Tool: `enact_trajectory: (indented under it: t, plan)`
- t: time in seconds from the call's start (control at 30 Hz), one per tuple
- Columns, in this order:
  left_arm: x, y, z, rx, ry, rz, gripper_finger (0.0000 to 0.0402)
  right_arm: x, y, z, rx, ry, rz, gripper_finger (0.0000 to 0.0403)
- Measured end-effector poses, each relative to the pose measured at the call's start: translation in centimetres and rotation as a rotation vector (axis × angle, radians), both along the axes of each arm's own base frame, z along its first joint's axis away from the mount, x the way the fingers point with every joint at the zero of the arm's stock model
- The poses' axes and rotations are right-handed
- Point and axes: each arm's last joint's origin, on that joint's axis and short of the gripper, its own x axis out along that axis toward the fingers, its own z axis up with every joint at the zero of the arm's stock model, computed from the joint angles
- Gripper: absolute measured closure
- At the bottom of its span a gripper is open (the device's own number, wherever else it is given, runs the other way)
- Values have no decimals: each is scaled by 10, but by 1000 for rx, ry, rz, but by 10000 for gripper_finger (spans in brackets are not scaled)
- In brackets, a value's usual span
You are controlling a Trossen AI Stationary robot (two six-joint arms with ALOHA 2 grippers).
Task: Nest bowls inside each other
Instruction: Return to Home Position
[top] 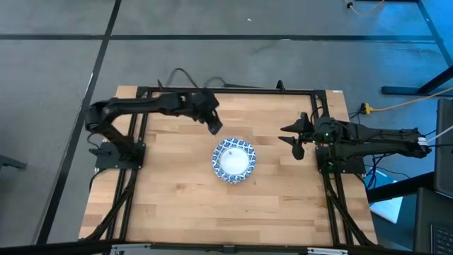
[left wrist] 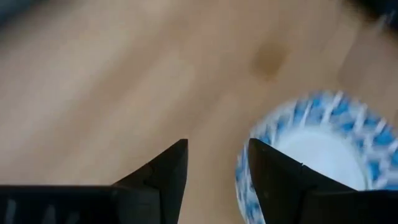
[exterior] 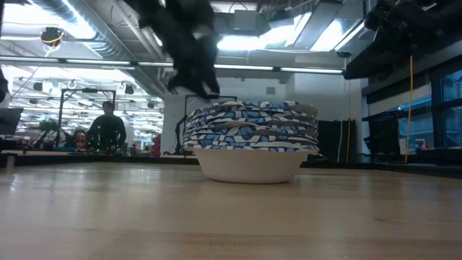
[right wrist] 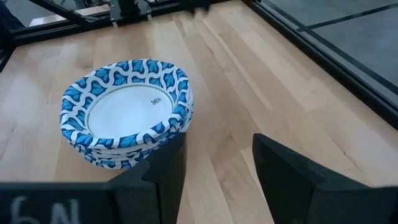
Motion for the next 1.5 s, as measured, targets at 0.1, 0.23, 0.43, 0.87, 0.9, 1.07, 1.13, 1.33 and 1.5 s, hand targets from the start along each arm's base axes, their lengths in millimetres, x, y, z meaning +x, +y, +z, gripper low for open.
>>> enact_trajectory:
  t: [0.1, 0.23, 0.43, 0.87, 0.9, 1.07, 1.13, 1.33, 1.5]
  plan:
    - [-17, -2, 36, 164, -96, 46, 239, -2, 0, 2, -4, -12, 1, 219]
    - [-40, -13, 80, 351, -253, 93, 239, -6, 0, 8, -54, -61, 21, 219]
    - [-65, -38, 115, 617, -296, 69, 239, -10, 0, 24, -202, -189, 34, 219]
    - [-98, -55, 107, 678, -35, 38, 239, -13, -7, 21, -166, -172, -3, 219]
    - [-100, -55, 104, 673, -32, 58, 239, -13, -8, 21, -167, -171, -9, 219]
    - [-110, -56, 74, 692, -127, 122, 239, -13, -13, 26, -196, -208, -32, 219]
    - [-118, -58, 58, 696, -176, 137, 239, -13, -14, 28, -197, -233, -21, 219]
    - [-148, -64, 21, 635, -234, 163, 239, -12, -21, 27, -171, -231, 6, 219]
    - [-166, -67, 2, 616, -256, 187, 239, -7, -31, 11, -154, -260, 10, 219]
